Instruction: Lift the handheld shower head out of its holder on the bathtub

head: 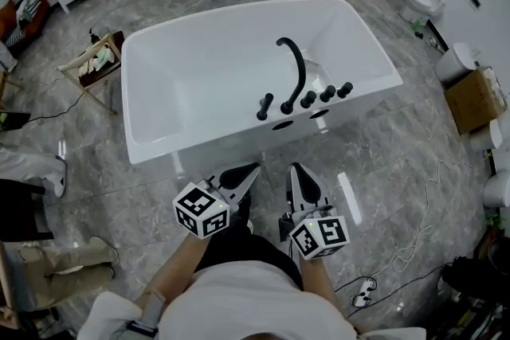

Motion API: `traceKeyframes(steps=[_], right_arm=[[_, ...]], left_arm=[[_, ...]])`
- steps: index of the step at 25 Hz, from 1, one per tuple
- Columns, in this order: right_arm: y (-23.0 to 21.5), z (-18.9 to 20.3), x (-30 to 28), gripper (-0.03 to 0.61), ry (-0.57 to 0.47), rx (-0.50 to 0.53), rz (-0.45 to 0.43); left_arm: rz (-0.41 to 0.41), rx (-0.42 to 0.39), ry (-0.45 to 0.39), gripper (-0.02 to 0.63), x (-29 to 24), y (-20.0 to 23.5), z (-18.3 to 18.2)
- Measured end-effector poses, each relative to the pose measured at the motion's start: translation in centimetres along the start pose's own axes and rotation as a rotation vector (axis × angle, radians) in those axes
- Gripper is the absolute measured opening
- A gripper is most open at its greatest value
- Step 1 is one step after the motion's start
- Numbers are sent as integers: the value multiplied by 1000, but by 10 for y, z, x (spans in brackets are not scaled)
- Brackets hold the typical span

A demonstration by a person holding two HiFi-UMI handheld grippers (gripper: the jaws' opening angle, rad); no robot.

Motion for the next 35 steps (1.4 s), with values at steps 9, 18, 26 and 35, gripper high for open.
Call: traceKeyframes(steps=[9,18,26,35], right_arm=[[-26,-25,-67,18,-2,0,-14],[-52,-49,-132,18,-12,22,-21],[-52,-63,-176,17,-20,89,-63],[-55,-72,-200,17,-104,58,-86]], left_arm=[[5,4,-3,12,-43,48,-35],[17,9,-20,11,-85,102,-70],[56,-2,-25,12,-115,140,-94],[95,-13,-17,12,-136,164,-104]])
Point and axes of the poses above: the fingertips, and each gripper's own axes: x backward along the fingers, y to its left, z out of its underside, the point moved 4 cm from there along x, backward along the fingers, and after that the axes turned 4 degrees about z, right-handed, at the moved point
